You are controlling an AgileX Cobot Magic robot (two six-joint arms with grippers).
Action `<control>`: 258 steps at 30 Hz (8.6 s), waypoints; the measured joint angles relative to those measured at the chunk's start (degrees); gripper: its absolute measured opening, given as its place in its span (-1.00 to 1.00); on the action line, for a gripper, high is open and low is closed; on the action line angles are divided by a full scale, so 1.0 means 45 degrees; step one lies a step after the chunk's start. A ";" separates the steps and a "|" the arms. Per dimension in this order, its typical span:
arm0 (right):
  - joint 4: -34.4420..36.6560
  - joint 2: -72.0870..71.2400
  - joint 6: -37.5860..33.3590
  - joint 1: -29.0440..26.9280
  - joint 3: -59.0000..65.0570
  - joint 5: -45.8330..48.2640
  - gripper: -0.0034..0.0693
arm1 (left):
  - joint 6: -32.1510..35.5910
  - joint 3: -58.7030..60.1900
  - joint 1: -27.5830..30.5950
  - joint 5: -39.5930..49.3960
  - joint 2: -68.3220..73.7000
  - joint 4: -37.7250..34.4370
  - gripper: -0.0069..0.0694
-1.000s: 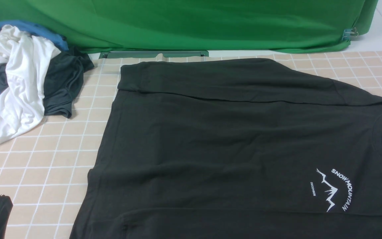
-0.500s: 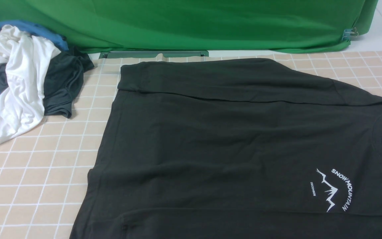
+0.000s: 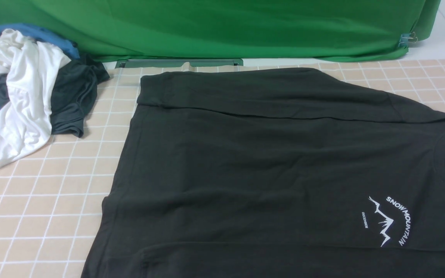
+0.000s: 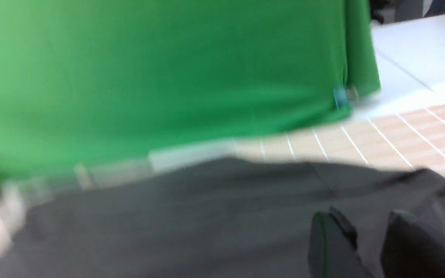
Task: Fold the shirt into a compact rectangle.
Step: 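Grasp the left edge of the dark T-shirt lying flat on the table, then fold the left side of the black T-shirt inward over its body, then grab the top left corner of the dark shirt with the left gripper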
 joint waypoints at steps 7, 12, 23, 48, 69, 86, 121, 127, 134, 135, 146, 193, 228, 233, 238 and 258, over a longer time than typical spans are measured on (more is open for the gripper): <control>0.0092 0.0000 0.1691 0.0000 0.0000 -0.1185 -0.25 | 0.2740 -0.3878 0.0000 0.8069 0.5132 -0.0684 -0.77; 0.0058 0.0000 0.1854 0.0000 -0.0178 -0.1170 -0.31 | 0.5179 -0.4119 0.0000 1.0497 0.9287 -0.1446 -0.77; -0.0068 0.3672 -0.1316 0.0000 -0.6545 0.8191 -0.80 | 0.5784 -0.3960 -0.2750 1.0680 1.4675 -0.0898 -0.78; 0.2002 0.7848 -0.4387 0.0000 -0.8454 1.0834 -0.77 | 0.4841 -0.3960 -0.4175 0.8614 1.8065 0.1036 0.39; 0.2043 0.7848 -0.4391 0.0000 -0.8454 1.0805 -0.71 | 0.5365 -0.4550 -0.4186 1.1533 1.5530 0.0216 -0.73; 0.2066 0.7848 -0.4391 0.0000 -0.8454 1.0399 -0.66 | 0.4403 -1.1092 -0.4186 1.2304 1.7658 0.3224 -0.74; 0.1718 1.0130 -0.4307 0.0000 -0.9509 1.3877 -0.56 | 0.2203 -1.4493 -0.4162 1.3456 2.1914 0.6717 0.05; 0.1458 1.1317 -0.4333 0.0000 -0.9535 1.4658 -0.43 | 0.4042 -1.4118 -0.4320 1.4038 2.0980 0.2673 -0.29; 0.1347 1.2540 -0.4907 0.0850 -0.8768 1.3803 -0.21 | 0.4301 -1.0816 -0.6544 1.2402 1.9311 0.0668 -0.78; 0.1333 1.2725 -0.4939 0.1221 -0.8432 1.3419 -0.20 | 0.4301 -1.0363 -0.6799 1.2197 1.9311 0.0569 -0.78; 0.1276 1.5565 -0.4962 0.4448 -0.7251 0.9888 -0.15 | 0.4091 -0.7916 -0.7259 1.0084 1.9786 -0.0033 -0.77; 0.1041 1.8812 -0.3310 0.5136 -0.8198 0.4636 -0.04 | 0.4301 -0.7836 -0.7259 0.9725 1.9818 -0.0078 -0.77; -0.0475 1.6546 -0.3295 0.5188 -0.8159 1.3667 0.01 | 0.3396 -0.8478 -0.5428 1.0684 1.9577 0.1149 -0.77; -0.0586 1.5210 -0.3190 0.5202 -0.8221 1.3641 -0.44 | 0.3734 -1.0613 -0.3751 1.1134 1.9642 0.1349 -0.77; -0.0596 1.3061 -0.3096 0.5202 -0.8416 1.3206 -0.80 | 0.3759 -1.3705 -0.2758 1.1614 2.0729 0.1376 -0.77; -0.0611 1.0395 -0.2072 0.5202 -0.8416 1.2460 -0.80 | 0.2940 -2.0706 -0.2388 1.3040 2.7917 0.3734 0.55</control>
